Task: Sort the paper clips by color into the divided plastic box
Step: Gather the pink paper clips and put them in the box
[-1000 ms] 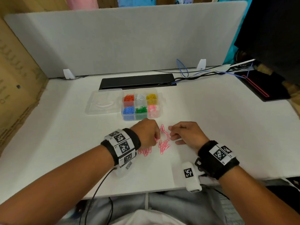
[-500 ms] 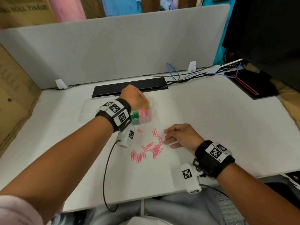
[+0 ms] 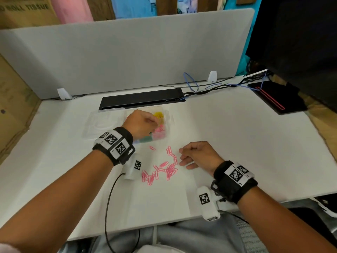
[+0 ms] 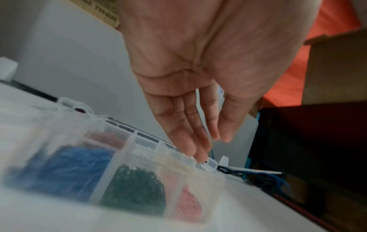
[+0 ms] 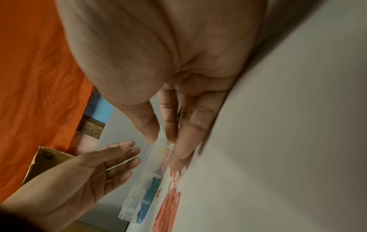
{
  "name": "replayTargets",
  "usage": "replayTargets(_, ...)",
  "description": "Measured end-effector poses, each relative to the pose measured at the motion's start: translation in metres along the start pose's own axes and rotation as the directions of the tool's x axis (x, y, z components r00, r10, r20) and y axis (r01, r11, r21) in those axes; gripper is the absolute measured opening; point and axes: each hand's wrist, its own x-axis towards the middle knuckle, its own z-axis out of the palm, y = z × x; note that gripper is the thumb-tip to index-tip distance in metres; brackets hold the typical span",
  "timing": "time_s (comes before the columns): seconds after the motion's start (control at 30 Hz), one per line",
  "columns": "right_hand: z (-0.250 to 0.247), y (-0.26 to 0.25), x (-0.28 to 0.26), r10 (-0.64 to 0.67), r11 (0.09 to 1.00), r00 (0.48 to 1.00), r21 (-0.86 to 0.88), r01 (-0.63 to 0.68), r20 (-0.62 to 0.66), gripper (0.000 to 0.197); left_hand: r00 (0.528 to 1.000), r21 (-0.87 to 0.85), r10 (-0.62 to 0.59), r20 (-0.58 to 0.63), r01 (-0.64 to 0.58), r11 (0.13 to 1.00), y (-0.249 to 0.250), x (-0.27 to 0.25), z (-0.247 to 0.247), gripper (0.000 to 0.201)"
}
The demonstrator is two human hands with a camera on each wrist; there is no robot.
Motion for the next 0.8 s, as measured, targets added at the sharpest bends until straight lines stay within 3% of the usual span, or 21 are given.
replayTargets(0.1,0.001,0.002,-0.004,-0.08,0.995,0.997,-0.063,0.079,-0.007,0.013,0.989,0.016,0.026,0.145,-0.028,0.999,-0.022,-0.041,-0.002,0.011)
replayTargets(0.17,0.009,0.0,-0.01,-0.19,0.958,0.982,-0.215,0.188,0.014,0.015,0.978,0.022,0.063,0.201,-0.068,0.997,-0.038,-0.064,-0.003,0.011)
replayTargets(0.27,0.031,-0.015,-0.013,-0.295,0.779,0.942,-0.531,0.335,0.162,0.019,0.971,-0.007,0.089,0.222,-0.09,0.996,-0.05,-0.084,-0.004,0.007)
replayTargets(0.33,0.048,-0.026,-0.004,-0.236,0.617,0.931,-0.697,0.365,0.278,0.026,0.974,0.056,0.064,0.216,-0.078,0.995,-0.05,-0.089,-0.004,0.005)
replayTargets(0.4,0.064,-0.035,0.01,-0.102,0.469,0.94,-0.818,0.334,0.325,0.038,0.979,0.202,-0.013,0.204,-0.029,0.979,-0.05,-0.089,-0.004,0.018)
replayTargets(0.47,0.077,-0.042,0.021,0.001,0.36,0.939,-0.876,0.321,0.344,0.049,0.972,0.325,-0.09,0.219,0.014,0.946,-0.051,-0.089,-0.003,0.037)
replayTargets(0.57,0.086,-0.04,0.022,0.067,0.221,0.933,-0.917,0.332,0.354,0.054,0.962,0.408,-0.11,0.249,-0.002,0.913,-0.048,-0.09,-0.001,0.052)
replayTargets(0.67,0.087,-0.026,0.004,0.027,0.143,0.921,-0.913,0.381,0.389,0.042,0.965,0.522,-0.103,0.243,-0.041,0.852,-0.044,-0.094,0.001,0.059)
replayTargets(0.73,0.074,-0.026,-0.006,-0.048,0.189,0.917,-0.898,0.397,0.395,0.037,0.959,0.552,-0.121,0.255,-0.041,0.833,-0.045,-0.097,0.003,0.069)
replayTargets(0.8,0.054,-0.038,-0.008,-0.034,0.254,0.934,-0.901,0.352,0.355,0.065,0.95,0.576,-0.136,0.282,-0.054,0.816,-0.045,-0.099,0.005,0.08)
